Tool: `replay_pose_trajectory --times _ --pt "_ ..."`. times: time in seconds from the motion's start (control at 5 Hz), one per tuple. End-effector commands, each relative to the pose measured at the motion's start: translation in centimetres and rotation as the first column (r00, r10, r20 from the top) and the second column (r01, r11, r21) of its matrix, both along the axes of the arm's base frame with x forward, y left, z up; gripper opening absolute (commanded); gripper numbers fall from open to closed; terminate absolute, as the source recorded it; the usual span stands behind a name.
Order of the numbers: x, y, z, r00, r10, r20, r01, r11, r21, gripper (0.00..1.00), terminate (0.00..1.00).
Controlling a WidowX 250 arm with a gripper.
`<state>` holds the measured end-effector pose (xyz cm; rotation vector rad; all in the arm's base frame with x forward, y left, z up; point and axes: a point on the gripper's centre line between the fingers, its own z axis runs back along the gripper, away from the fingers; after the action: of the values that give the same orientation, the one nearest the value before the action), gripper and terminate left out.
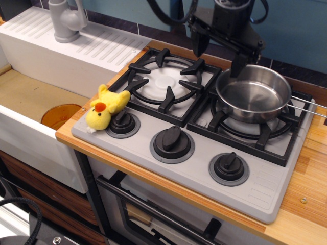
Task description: Put pan on stove and put stuffedduck in pan
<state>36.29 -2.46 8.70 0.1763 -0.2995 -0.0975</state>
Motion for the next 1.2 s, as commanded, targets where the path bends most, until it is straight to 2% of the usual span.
replay_pose_trajectory --times 0.0,0.4,0.6,0.8,1.0 --pt "0.7 -0.2 -0.3 0.997 -0.019 0.071 0.019 1.0 0.004 1.0 0.0" --pt "0.1 -0.7 -2.4 0.996 -0.022 0.092 0.024 1.0 -0.016 1.0 0.0" --pt "-0.1 -0.8 -2.6 0.995 -0.027 0.094 0.028 1.0 -0.012 1.0 0.0" --pt "0.3 -1.0 -2.7 0.996 -0.04 0.073 0.04 0.999 0.012 0.0 0.0" --pt "0.6 -0.9 -2.3 0.997 -0.051 0.066 0.051 0.999 0.003 0.0 0.0"
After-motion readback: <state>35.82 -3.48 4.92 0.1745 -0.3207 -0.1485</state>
